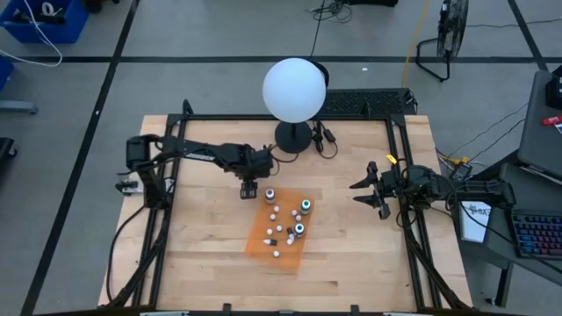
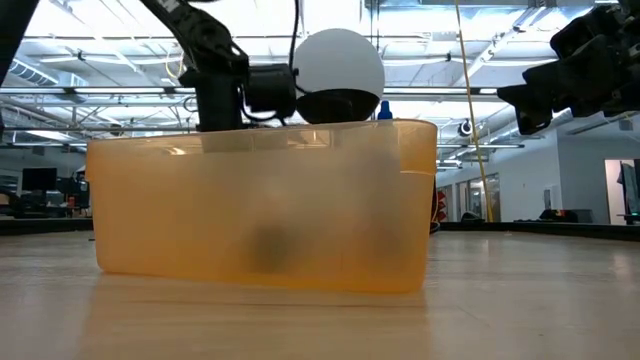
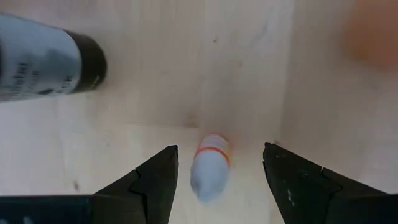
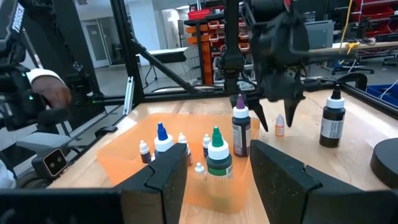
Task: Pick & Place food coloring
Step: Put the small orange food coloring bottle into the orange bin, then put the large black food coloring bottle into the orange bin
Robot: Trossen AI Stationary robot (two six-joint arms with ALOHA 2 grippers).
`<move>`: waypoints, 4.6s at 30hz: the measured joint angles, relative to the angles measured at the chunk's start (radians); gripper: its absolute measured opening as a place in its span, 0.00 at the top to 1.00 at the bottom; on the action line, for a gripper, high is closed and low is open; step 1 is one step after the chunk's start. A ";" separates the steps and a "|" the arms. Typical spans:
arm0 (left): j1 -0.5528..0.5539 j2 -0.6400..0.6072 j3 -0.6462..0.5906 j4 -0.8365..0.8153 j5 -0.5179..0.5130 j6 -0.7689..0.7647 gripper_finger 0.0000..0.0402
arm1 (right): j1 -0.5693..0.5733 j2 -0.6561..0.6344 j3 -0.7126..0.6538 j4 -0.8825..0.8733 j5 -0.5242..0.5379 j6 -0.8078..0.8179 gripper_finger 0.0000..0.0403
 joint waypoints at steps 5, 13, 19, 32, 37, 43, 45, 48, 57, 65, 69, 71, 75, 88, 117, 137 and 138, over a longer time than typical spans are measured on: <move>0.009 0.047 0.003 0.014 -0.001 0.008 0.41 | 0.000 0.001 0.000 0.000 0.000 0.000 0.59; 0.012 0.042 0.001 0.016 -0.005 0.013 0.41 | 0.000 0.001 0.000 0.000 0.000 0.000 0.59; 0.012 0.041 0.001 -0.013 0.011 0.014 0.53 | 0.000 0.001 0.000 0.000 0.000 0.000 0.59; 0.001 0.027 0.001 -0.045 -0.017 0.030 0.84 | 0.000 0.001 0.000 0.000 0.000 0.000 0.59; -0.066 -0.035 0.048 -0.181 -0.092 -0.033 0.84 | 0.000 0.001 0.000 0.000 0.000 0.000 0.59; -0.243 -0.115 0.194 -0.361 -0.109 -0.178 0.84 | 0.000 0.001 0.000 0.000 0.000 0.000 0.60; -0.318 -0.117 0.266 -0.403 -0.108 -0.219 0.84 | 0.000 0.001 0.000 0.000 0.000 0.000 0.59; -0.420 -0.106 0.355 -0.410 -0.069 -0.264 0.84 | 0.000 0.001 0.000 0.000 0.000 0.000 0.59; -0.607 0.017 0.394 -0.343 -0.053 -0.290 0.84 | 0.000 0.001 0.000 0.000 0.000 0.000 0.59; -0.611 0.199 0.394 -0.275 -0.020 -0.302 0.84 | 0.000 0.001 0.000 0.000 0.000 0.000 0.60; -0.606 0.257 0.393 -0.245 0.013 -0.295 0.84 | 0.000 0.001 0.000 0.000 0.000 0.000 0.59; -0.606 0.275 0.393 -0.242 0.020 -0.298 0.84 | 0.000 0.001 0.000 0.000 0.000 0.000 0.59; -0.606 0.285 0.393 -0.241 0.032 -0.308 0.84 | 0.000 0.001 0.000 0.000 0.000 0.000 0.59; -0.602 0.257 0.408 -0.290 0.033 -0.310 0.39 | 0.000 0.001 0.000 0.000 0.000 0.000 0.60; 0.063 -0.119 0.461 -0.349 -0.066 0.143 0.38 | 0.000 0.001 0.000 0.000 0.000 0.000 0.59; 0.146 0.099 0.462 -0.274 -0.047 0.269 0.34 | 0.000 0.001 0.000 0.000 0.000 0.000 0.59; 0.146 0.099 0.460 -0.271 -0.047 0.266 0.35 | 0.000 0.001 0.000 0.000 0.000 0.000 0.59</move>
